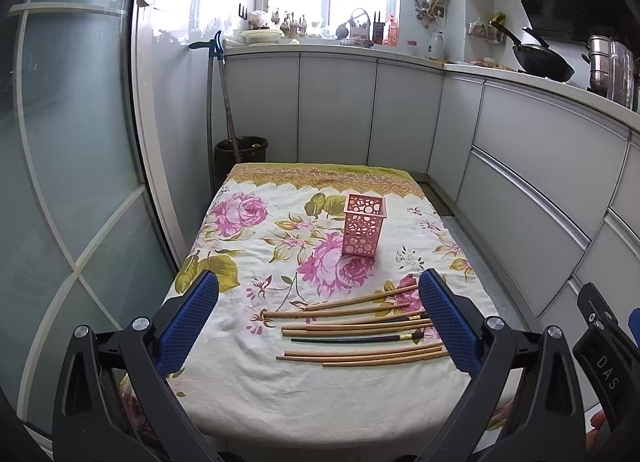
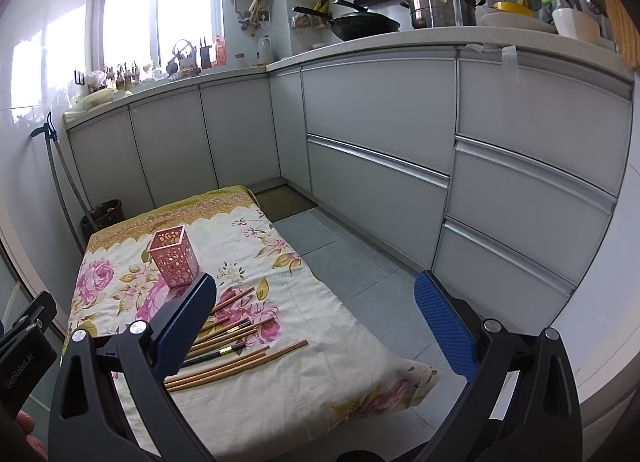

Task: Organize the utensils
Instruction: 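Lower the left gripper onto the wooden chopsticks and close on one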

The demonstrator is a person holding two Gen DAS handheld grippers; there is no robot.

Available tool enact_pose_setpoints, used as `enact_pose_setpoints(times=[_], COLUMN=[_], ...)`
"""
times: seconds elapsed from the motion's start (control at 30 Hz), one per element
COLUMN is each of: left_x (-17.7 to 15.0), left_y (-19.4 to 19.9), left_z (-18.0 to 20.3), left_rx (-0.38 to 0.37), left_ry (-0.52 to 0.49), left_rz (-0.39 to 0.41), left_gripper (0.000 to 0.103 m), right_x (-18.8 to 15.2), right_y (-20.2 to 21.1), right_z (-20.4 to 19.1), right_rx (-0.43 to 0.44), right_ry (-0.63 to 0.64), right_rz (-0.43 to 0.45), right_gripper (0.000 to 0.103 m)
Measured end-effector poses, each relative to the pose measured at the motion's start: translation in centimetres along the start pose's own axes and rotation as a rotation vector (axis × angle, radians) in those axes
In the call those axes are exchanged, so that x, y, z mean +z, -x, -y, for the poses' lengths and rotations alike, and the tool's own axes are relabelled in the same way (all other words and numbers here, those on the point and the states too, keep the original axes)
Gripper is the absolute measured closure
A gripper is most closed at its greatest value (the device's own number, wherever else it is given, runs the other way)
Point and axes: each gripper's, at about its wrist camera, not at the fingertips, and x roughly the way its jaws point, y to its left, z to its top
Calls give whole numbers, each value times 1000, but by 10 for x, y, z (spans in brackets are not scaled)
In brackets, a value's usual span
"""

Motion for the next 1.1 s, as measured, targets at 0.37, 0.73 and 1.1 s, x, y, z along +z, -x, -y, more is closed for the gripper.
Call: enact_pose_setpoints(times=[0.37, 0.73, 1.1], left_x=[28, 17, 9], left_y=[-85, -150, -199], left_z=[86, 150, 184], left_rx=[-212, -243, -277], left_ry=[-407, -562, -704], left_rz=[-124, -176, -223], left_gripper=[7, 7, 7], right_x=[-17, -24, -19], right_y=[-87, -134, -148], right_z=[87, 117, 118], right_rx=[94, 53, 70], right_ry=[-342, -418, -402], right_rz=[-214, -298, -317], right_gripper=[6, 6, 6])
